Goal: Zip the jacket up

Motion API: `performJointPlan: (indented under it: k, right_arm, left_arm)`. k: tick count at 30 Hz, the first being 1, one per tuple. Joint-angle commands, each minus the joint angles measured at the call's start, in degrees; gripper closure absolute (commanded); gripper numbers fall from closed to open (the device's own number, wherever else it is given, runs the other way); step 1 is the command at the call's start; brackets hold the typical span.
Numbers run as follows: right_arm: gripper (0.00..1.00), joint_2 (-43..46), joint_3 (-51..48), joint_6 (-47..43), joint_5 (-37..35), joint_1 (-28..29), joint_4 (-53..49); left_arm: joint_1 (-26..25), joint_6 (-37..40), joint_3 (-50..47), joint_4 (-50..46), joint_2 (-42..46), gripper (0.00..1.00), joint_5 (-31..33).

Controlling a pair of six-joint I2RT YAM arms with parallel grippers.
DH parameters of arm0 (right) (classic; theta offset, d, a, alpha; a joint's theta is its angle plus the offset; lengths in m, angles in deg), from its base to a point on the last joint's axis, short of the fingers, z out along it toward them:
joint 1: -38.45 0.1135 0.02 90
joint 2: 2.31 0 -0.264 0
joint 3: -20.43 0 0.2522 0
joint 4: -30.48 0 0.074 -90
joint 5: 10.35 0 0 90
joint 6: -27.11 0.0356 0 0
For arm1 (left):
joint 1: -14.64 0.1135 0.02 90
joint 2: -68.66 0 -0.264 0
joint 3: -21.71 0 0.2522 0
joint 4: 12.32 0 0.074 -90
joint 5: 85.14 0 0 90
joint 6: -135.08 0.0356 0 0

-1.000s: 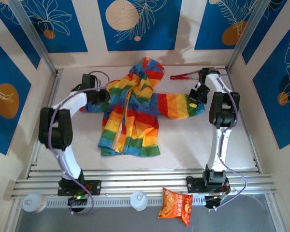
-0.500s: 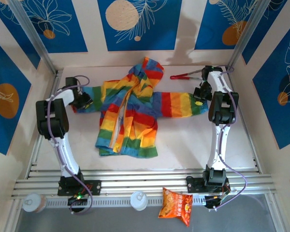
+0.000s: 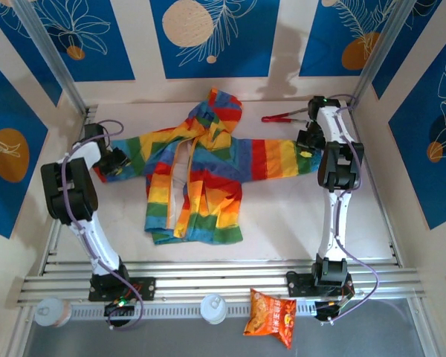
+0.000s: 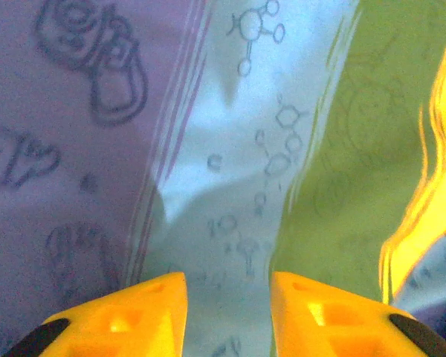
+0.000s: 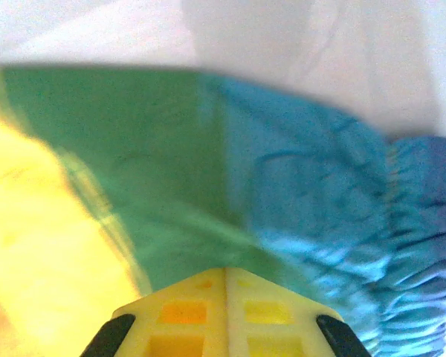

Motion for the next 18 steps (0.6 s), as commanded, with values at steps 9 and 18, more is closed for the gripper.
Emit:
performJointPlan:
  k: [9,18]
  right_arm:
    - [0.90,17.0,-10.1,1.8,8.0,18.8,5.9]
    - [0.90,12.6,-18.8,6.1,10.9,35.4,12.5]
  left_arm:
    - [-9.2,4.9,-19.3,-4.7,28.5,0.55,-2.2]
    - [-23.8,-2.1,-37.6,-4.9,40.1,0.51,2.7]
